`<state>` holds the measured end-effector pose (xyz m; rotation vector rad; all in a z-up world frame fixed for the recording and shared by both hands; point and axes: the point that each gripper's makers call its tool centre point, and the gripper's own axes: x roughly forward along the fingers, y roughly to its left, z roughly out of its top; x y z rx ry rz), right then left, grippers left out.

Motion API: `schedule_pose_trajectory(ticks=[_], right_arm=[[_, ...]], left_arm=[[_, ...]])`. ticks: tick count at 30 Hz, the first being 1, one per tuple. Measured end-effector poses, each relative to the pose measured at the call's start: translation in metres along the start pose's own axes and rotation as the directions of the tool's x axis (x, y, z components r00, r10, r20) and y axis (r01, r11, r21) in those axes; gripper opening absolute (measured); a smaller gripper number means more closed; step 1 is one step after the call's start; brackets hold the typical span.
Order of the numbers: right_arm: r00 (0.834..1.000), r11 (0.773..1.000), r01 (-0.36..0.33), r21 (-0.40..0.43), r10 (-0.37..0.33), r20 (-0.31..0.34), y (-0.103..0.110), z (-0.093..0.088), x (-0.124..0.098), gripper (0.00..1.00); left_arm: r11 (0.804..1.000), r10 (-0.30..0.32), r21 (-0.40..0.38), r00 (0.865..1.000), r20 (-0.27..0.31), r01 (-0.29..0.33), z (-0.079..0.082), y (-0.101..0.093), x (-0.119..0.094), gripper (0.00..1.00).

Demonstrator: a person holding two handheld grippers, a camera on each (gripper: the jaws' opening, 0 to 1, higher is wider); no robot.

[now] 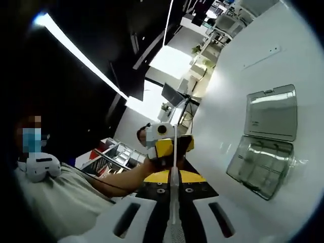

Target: Insert the divider into the dual guide fixture by aligning both edges with the guide slots and pushing it downward to the bottom, including one-sided entry, uneven engagement, binding, and posture correction.

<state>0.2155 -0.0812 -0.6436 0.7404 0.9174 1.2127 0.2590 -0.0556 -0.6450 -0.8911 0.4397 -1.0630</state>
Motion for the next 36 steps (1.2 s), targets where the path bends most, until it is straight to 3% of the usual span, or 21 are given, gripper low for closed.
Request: schedule_pose_trajectory(ticks=[4,7,10,12,14,16,19,20,21,22,25,26,28,32,33,35,36], right_arm=[[0.997,0.994,0.082,0.067,-0.082,-0.003,-0.010,0.007,-0.002,0.00],[0.989,0.988,0.146,0.048,-0.145,-0.022,-0.020,0.009,-0.004,0.00],[0.973,0.971,0.228,0.064,-0.225,-0.053,-0.033,0.008,-0.004,0.00],[0.969,0.968,0.243,0.060,-0.240,-0.053,-0.034,0.011,0.000,0.00],[0.946,0.943,0.320,0.089,-0.313,-0.079,-0.046,0.009,-0.002,0.00],[0.947,0.945,0.316,0.084,-0.310,-0.082,-0.046,0.010,0.002,0.00],[0.921,0.924,0.377,0.059,-0.368,-0.127,-0.054,0.005,0.003,0.00],[0.911,0.916,0.398,0.059,-0.387,-0.141,-0.056,0.004,0.003,0.00],[0.884,0.892,0.450,0.051,-0.437,-0.165,-0.063,0.001,0.000,0.00],[0.872,0.883,0.468,0.029,-0.456,-0.180,-0.065,-0.001,-0.001,0.00],[0.857,0.869,0.492,0.043,-0.475,-0.200,-0.068,-0.002,0.001,0.00],[0.833,0.850,0.527,0.024,-0.510,-0.216,-0.073,-0.003,-0.001,0.00],[0.817,0.834,0.550,0.040,-0.528,-0.234,-0.078,-0.004,0.001,0.00],[0.759,0.779,0.626,0.045,-0.595,-0.263,-0.096,-0.007,0.000,0.00],[0.760,0.779,0.625,0.046,-0.594,-0.263,-0.097,-0.007,0.002,0.00],[0.750,0.765,0.640,0.068,-0.603,-0.270,-0.100,-0.009,0.004,0.00],[0.728,0.745,0.664,0.064,-0.625,-0.280,-0.104,-0.011,0.004,0.00]], left_arm=[[0.995,0.059,0.079,0.998,-0.015,-0.058,-0.002,0.005,-0.009,0.11],[0.982,0.095,0.165,0.995,-0.022,-0.090,-0.003,0.003,-0.014,0.13],[0.951,0.160,0.277,0.986,-0.052,-0.140,-0.008,0.008,-0.019,0.14],[0.931,0.198,0.325,0.978,-0.063,-0.168,-0.009,0.010,-0.021,0.17],[0.908,0.233,0.374,0.970,-0.070,-0.191,-0.011,0.014,-0.024,0.24],[0.896,0.251,0.396,0.965,-0.071,-0.204,-0.012,0.015,-0.025,0.29],[0.831,0.324,0.505,0.941,-0.099,-0.233,-0.019,0.022,-0.030,0.34],[0.819,0.345,0.520,0.932,-0.108,-0.243,-0.022,0.024,-0.032,0.37],[0.809,0.362,0.531,0.925,-0.112,-0.252,-0.023,0.026,-0.033,0.39],[0.796,0.374,0.548,0.920,-0.114,-0.256,-0.025,0.027,-0.033,0.44],[0.763,0.408,0.589,0.905,-0.117,-0.268,-0.029,0.029,-0.035,0.50],[0.752,0.419,0.601,0.900,-0.120,-0.270,-0.032,0.029,-0.035,0.51],[0.736,0.433,0.620,0.893,-0.122,-0.272,-0.035,0.030,-0.036,0.54],[0.702,0.470,0.655,0.873,-0.131,-0.280,-0.042,0.036,-0.042,0.59],[0.697,0.475,0.661,0.870,-0.133,-0.279,-0.043,0.036,-0.043,0.60],[0.664,0.502,0.695,0.854,-0.140,-0.276,-0.046,0.039,-0.047,0.62],[0.656,0.507,0.706,0.849,-0.149,-0.267,-0.049,0.040,-0.049,0.62]])
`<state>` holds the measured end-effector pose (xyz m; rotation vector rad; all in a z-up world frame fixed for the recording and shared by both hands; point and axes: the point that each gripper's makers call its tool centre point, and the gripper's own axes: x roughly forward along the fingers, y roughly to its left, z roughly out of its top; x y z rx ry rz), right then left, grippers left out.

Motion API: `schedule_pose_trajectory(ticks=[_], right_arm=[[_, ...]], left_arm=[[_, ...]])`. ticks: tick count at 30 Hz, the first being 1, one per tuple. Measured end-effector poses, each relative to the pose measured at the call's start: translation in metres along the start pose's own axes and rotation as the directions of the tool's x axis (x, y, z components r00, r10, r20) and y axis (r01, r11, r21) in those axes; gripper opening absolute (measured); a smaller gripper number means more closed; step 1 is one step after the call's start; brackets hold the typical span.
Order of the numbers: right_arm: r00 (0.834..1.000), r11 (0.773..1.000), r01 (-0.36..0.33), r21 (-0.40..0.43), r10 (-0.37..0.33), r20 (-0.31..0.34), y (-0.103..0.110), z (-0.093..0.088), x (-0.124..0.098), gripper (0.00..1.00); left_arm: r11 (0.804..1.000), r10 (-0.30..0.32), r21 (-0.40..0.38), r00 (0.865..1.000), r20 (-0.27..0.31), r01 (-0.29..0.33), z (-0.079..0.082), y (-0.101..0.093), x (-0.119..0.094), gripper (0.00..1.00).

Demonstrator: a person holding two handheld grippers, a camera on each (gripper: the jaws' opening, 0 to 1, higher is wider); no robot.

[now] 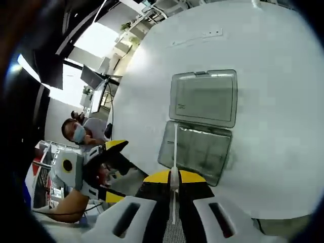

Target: Insert the divider into the dual guide fixture by aligning both edges with the guide slots and pushing it downward to the bottom, including one-sided entry, uneven engagement, binding, and posture correction.

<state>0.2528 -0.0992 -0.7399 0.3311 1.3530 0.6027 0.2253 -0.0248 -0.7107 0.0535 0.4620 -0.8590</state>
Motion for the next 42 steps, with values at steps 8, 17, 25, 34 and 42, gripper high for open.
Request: schedule_pose_trajectory(ticks=[8,17,25,34,42], right_arm=[[0.998,0.998,0.065,0.019,-0.064,-0.019,-0.003,0.003,0.008,0.00],[0.986,0.984,0.163,0.078,-0.159,-0.053,-0.014,-0.003,0.016,0.00],[0.968,0.965,0.244,0.094,-0.236,-0.085,-0.019,-0.009,0.025,0.00],[0.955,0.953,0.289,0.091,-0.279,-0.105,-0.022,-0.013,0.028,0.00],[0.950,0.945,0.307,0.116,-0.295,-0.107,-0.022,-0.010,0.036,0.00]], left_arm=[[1.000,0.017,-0.004,1.000,-0.019,-0.017,-0.009,0.001,0.000,0.66],[1.000,0.019,-0.004,0.999,-0.038,-0.019,-0.018,0.001,-0.002,0.66],[1.000,0.018,0.019,0.999,-0.052,-0.018,-0.025,0.000,-0.003,0.67],[0.999,0.027,0.018,0.998,-0.057,-0.026,-0.031,0.004,-0.008,0.67],[0.999,0.028,0.021,0.998,-0.056,-0.027,-0.032,0.003,-0.007,0.67]])
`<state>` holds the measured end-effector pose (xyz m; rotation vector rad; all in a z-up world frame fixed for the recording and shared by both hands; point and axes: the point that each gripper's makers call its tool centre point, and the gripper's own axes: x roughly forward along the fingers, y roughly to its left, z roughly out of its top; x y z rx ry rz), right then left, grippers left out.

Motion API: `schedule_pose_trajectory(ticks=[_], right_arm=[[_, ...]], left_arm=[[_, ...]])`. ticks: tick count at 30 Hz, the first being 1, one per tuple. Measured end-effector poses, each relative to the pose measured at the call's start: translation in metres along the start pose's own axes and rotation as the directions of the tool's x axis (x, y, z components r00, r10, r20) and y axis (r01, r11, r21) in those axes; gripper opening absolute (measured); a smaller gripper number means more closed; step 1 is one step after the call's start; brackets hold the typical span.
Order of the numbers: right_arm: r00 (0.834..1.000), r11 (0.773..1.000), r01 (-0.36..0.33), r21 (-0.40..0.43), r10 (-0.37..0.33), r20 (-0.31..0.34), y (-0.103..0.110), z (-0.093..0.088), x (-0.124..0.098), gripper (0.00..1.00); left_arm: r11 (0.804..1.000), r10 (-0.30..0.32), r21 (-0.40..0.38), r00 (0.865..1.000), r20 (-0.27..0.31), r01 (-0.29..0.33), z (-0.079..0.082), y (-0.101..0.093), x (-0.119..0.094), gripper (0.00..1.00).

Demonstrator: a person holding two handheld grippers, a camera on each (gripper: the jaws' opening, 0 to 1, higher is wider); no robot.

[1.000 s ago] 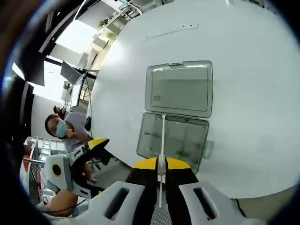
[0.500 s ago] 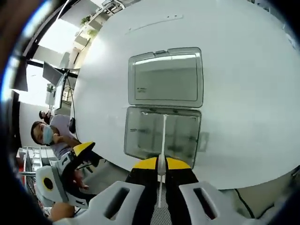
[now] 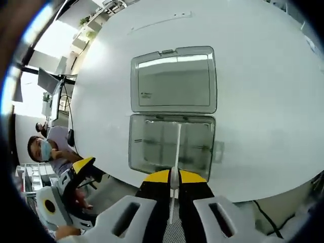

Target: Insert the divider into the dual guide fixture by aligning both edges with the guide slots and pushing it downward to the bottom, including one-sided entry, uneven engagement, binding, and posture correction.

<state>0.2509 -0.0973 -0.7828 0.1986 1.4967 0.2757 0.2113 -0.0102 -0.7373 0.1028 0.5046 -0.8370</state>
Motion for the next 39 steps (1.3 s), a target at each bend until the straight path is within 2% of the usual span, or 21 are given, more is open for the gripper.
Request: schedule_pose_trajectory(ticks=[5,7,14,17,39], right_arm=[[1.000,1.000,0.019,-0.004,-0.019,-0.009,-0.001,0.002,0.008,0.00],[1.000,1.000,0.021,0.006,-0.021,-0.008,0.001,-0.003,0.007,0.00],[0.999,0.999,0.031,0.012,-0.031,-0.019,0.001,-0.002,0.013,0.00],[0.999,0.999,0.028,0.030,-0.028,-0.019,0.003,-0.006,0.012,0.00],[0.998,0.998,0.051,0.045,-0.049,-0.040,-0.009,0.007,0.029,0.00]], left_arm=[[1.000,0.003,-0.004,1.000,-0.003,-0.003,-0.001,0.000,0.000,0.70],[1.000,0.006,-0.008,1.000,-0.005,-0.006,-0.001,0.000,0.001,0.73],[1.000,0.015,-0.027,1.000,-0.017,-0.015,-0.006,0.002,0.001,0.82],[0.999,0.017,-0.035,1.000,-0.017,-0.017,-0.007,0.002,0.001,0.83],[0.996,0.024,-0.084,1.000,-0.005,-0.025,-0.012,0.006,0.005,0.83]])
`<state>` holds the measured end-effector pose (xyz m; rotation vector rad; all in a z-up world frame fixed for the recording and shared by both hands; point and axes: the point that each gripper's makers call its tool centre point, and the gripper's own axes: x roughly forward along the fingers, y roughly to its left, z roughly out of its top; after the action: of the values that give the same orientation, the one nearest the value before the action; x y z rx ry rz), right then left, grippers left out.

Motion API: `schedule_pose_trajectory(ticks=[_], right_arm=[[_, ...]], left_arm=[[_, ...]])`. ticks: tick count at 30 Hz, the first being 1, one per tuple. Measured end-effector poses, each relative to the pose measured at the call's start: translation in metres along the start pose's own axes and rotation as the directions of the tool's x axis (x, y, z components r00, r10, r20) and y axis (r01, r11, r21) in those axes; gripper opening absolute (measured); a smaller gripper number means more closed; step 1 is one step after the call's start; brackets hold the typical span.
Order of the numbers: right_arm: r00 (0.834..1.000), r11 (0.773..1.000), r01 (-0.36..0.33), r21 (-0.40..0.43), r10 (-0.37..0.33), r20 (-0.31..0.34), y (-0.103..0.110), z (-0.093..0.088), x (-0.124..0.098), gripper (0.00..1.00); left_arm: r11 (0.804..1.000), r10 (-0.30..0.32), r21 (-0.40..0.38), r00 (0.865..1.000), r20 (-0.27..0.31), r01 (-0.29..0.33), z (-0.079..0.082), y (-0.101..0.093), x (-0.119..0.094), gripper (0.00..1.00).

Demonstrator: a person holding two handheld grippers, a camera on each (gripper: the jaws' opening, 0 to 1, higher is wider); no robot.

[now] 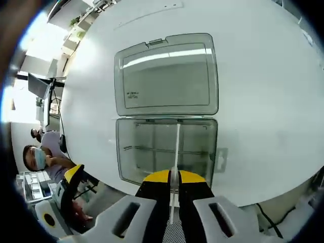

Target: Insert the divider into the dual guide fixture by aligning both edges with the guide slots and pushing it downward to the bottom, including one-sided entry, uneven engagement, binding, and posture correction.

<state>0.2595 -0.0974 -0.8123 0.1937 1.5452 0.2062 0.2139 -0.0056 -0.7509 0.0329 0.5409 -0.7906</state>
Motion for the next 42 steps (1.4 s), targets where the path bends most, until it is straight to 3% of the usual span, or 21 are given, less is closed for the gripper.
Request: schedule_pose_trajectory(ticks=[18,42], right_arm=[[1.000,1.000,0.013,0.003,-0.013,-0.007,-0.007,0.011,0.011,0.00],[0.999,1.000,0.027,0.000,-0.027,-0.029,-0.008,0.005,0.019,0.00]], left_arm=[[1.000,0.005,-0.009,1.000,-0.007,-0.005,-0.001,0.004,0.002,0.83],[1.000,0.016,-0.017,1.000,-0.016,-0.016,-0.002,0.010,0.003,0.83]])
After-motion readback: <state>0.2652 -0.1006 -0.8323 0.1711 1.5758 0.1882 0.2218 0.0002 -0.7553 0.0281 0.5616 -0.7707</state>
